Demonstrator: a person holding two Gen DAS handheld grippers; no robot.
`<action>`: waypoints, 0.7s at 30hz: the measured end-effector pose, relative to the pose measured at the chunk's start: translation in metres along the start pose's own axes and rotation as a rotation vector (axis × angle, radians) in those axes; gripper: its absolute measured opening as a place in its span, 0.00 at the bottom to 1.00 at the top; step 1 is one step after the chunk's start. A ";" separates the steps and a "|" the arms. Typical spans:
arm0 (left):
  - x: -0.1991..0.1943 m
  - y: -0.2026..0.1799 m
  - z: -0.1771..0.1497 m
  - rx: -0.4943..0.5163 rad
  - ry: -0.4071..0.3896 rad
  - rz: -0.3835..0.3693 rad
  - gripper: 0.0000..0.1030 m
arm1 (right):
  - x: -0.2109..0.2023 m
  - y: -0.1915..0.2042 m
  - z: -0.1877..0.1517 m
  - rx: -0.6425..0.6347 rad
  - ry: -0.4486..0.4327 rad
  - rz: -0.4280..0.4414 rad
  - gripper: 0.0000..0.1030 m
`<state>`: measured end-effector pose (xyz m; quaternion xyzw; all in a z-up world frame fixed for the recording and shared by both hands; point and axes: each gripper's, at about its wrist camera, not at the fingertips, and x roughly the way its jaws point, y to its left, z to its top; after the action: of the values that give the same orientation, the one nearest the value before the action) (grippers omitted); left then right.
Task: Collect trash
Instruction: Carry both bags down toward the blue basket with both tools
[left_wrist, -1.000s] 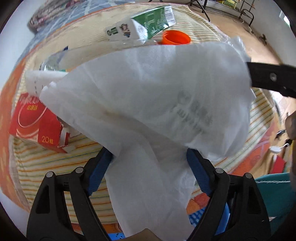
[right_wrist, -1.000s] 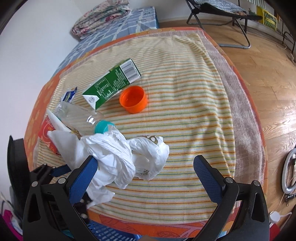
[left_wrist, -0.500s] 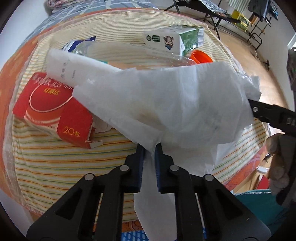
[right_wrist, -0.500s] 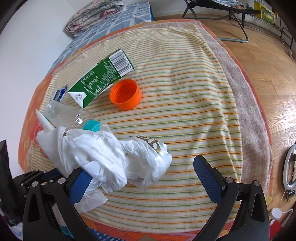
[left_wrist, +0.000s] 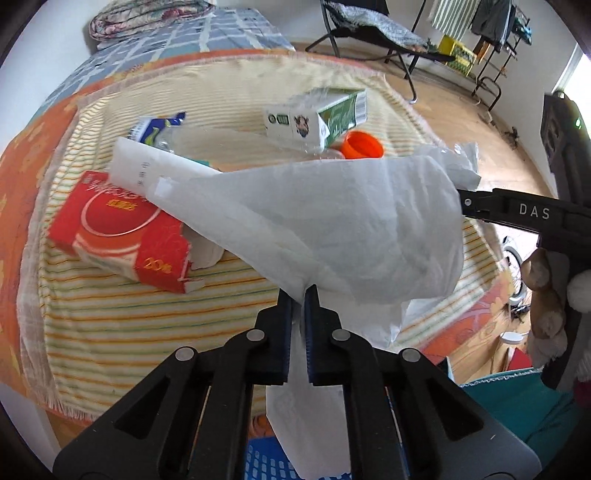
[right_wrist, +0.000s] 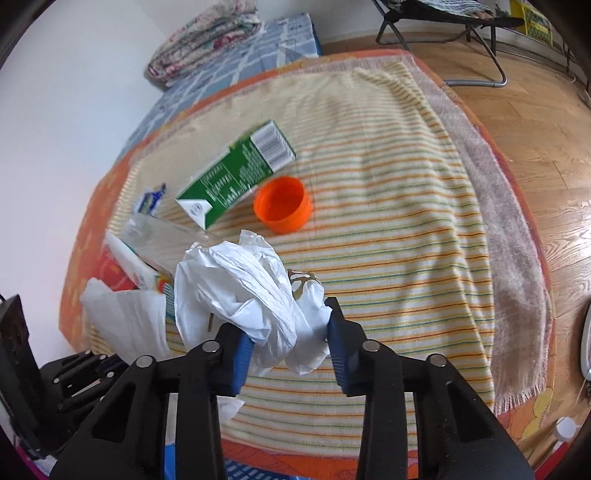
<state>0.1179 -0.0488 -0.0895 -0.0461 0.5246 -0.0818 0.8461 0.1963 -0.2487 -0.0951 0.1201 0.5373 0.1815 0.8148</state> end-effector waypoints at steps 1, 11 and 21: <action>-0.006 0.002 -0.002 -0.005 -0.009 -0.003 0.04 | -0.006 -0.001 -0.001 0.003 -0.010 0.011 0.32; -0.055 0.029 -0.026 -0.073 -0.073 -0.035 0.04 | -0.068 0.004 -0.016 0.000 -0.087 0.131 0.32; -0.061 0.032 -0.089 -0.063 -0.026 -0.034 0.04 | -0.109 0.043 -0.065 -0.226 -0.150 0.149 0.32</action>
<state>0.0143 -0.0050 -0.0803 -0.0829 0.5152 -0.0788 0.8494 0.0899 -0.2557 -0.0130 0.0804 0.4407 0.2912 0.8453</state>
